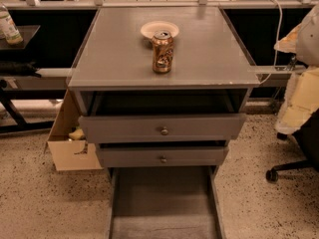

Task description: Place orange can into bottom drawer

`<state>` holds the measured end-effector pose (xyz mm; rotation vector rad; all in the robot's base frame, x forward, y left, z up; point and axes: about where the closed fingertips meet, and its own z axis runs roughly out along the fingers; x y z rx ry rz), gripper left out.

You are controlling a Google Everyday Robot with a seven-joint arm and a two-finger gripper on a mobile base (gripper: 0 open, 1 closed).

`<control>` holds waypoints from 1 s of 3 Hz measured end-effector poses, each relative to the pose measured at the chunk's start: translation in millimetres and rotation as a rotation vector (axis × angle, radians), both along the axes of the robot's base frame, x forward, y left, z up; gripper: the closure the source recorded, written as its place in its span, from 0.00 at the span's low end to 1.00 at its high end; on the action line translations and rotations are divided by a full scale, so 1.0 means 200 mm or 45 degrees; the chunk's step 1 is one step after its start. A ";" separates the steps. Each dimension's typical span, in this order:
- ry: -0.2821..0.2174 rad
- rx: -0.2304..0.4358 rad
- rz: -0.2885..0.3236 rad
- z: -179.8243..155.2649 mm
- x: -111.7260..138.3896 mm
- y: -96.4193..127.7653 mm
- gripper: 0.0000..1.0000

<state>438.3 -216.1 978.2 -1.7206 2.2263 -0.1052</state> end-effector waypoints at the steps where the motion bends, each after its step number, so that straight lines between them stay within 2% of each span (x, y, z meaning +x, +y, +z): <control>1: 0.000 0.000 0.000 0.00 0.00 0.00 0.00; 2: -0.042 0.081 -0.025 -0.03 0.12 0.01 0.00; 3: -0.109 0.304 -0.055 -0.17 0.42 0.07 0.00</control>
Offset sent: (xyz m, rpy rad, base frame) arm 0.1121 0.0061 -0.0307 0.3005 -0.1371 -0.0928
